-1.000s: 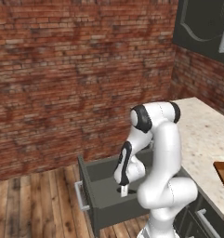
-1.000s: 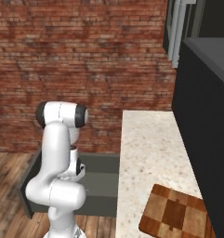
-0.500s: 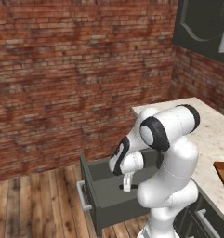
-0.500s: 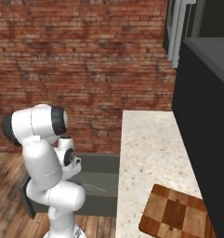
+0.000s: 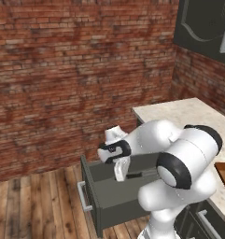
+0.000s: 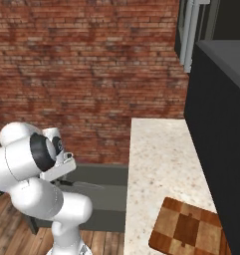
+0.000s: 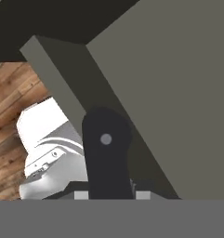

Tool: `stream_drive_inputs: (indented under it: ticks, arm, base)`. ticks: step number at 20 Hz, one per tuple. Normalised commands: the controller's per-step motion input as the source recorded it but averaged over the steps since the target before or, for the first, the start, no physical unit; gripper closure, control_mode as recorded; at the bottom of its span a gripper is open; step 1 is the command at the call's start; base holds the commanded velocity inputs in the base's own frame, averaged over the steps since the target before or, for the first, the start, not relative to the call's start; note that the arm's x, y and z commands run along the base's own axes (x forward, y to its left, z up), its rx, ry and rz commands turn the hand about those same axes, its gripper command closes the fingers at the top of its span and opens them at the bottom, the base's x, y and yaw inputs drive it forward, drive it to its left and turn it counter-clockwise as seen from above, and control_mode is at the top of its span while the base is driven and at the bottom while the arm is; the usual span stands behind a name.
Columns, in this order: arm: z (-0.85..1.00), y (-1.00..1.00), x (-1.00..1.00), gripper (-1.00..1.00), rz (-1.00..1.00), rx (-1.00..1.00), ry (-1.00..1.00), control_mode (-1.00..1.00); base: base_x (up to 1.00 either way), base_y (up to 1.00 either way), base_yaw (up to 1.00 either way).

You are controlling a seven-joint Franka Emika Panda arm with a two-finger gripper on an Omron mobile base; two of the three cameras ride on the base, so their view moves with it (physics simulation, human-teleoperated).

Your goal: Pick up the knife from the drawer and place it on the cutting board. Then place the meat from the plate to the cutting board.

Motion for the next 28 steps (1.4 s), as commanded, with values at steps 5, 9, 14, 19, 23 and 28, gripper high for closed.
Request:
stream_drive_inputs:
  ticks: [5,9,14,19,23,28]
  arm:
    - [0.81,0.02,-0.21,1.0,0.0,-0.07,-0.01,-1.0]
    - [0.41,0.0,-0.22,1.0,-0.02,0.03,-0.01,-1.0]
    - [0.27,0.04,-0.04,1.0,0.0,0.09,0.0,-1.0]
    - [0.33,0.03,-0.03,1.0,0.03,0.09,-0.08,-1.0]
    - [0.12,0.0,-0.38,1.0,0.06,0.01,-0.35,-1.0]
    - [0.37,0.02,-0.45,1.0,0.06,-0.05,-0.41,-1.0]
  base:
    - [0.0,0.0,0.0]
    - [0.0,0.0,0.0]
    - [0.0,0.0,0.0]
    - [0.0,0.0,0.0]
    - [0.0,0.0,0.0]
    - [0.0,0.0,0.0]
